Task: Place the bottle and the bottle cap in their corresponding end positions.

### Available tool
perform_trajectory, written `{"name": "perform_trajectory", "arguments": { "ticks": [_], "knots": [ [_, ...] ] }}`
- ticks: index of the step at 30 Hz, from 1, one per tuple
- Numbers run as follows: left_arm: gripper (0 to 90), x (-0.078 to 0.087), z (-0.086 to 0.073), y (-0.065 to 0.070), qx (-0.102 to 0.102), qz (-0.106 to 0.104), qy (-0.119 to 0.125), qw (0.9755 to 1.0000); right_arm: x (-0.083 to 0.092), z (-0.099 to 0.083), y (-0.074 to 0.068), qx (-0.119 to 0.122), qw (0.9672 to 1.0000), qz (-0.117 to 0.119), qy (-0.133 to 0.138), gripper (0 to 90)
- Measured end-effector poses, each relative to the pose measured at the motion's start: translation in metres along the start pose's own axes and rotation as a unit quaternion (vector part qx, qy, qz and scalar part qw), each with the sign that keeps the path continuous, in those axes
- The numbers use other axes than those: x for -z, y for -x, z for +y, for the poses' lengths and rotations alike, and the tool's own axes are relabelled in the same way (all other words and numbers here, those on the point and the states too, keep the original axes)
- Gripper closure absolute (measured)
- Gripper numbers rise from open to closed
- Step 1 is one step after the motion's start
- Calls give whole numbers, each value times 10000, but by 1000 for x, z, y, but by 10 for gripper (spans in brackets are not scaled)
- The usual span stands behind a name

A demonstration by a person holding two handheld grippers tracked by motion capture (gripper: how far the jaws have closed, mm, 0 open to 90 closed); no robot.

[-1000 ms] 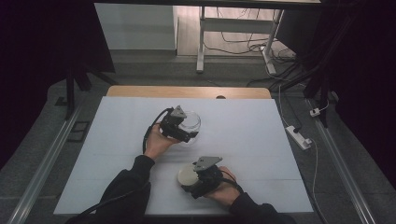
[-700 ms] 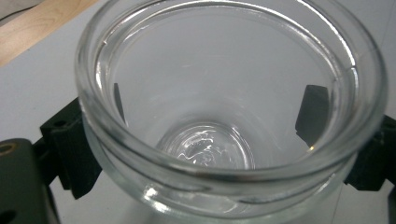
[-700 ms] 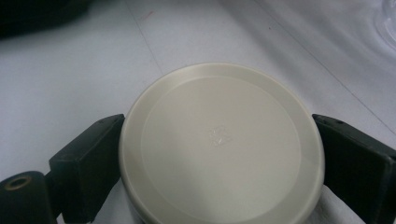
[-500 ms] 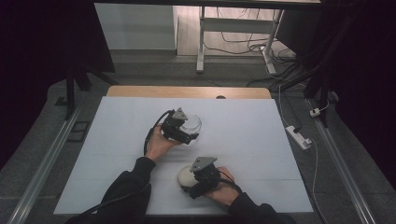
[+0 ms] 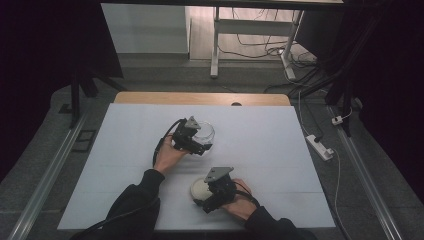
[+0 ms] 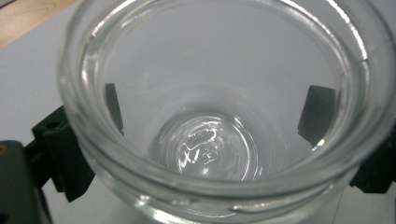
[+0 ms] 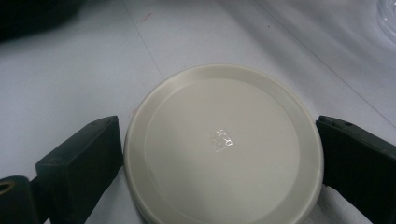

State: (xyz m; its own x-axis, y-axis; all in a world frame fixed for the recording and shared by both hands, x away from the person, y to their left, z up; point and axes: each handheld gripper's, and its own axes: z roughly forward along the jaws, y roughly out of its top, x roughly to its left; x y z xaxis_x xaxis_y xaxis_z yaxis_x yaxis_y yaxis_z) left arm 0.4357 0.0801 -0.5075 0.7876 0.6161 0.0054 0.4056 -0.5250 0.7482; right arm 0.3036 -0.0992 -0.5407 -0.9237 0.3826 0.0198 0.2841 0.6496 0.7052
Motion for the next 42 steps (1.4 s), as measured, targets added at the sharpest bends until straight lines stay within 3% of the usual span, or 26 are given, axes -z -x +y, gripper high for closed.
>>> {"name": "perform_trajectory", "arguments": {
  "ticks": [12,17,27,33,42],
  "knots": [
    [0,5,-4,-2,203,-200,3,9996,8,3,1,-115,9997,96,197,1],
    [0,9,-8,-1,162,-192,-49,9997,9,4,0,-173,9995,124,230,0],
    [0,21,-15,0,284,-249,-12,9993,14,5,1,-201,9993,126,303,0],
    [0,29,-23,3,189,-225,-142,9995,17,5,2,-187,9992,97,331,0],
    [0,43,-36,6,355,-439,-100,9984,25,7,1,-173,9988,53,445,0]
  ]
}}
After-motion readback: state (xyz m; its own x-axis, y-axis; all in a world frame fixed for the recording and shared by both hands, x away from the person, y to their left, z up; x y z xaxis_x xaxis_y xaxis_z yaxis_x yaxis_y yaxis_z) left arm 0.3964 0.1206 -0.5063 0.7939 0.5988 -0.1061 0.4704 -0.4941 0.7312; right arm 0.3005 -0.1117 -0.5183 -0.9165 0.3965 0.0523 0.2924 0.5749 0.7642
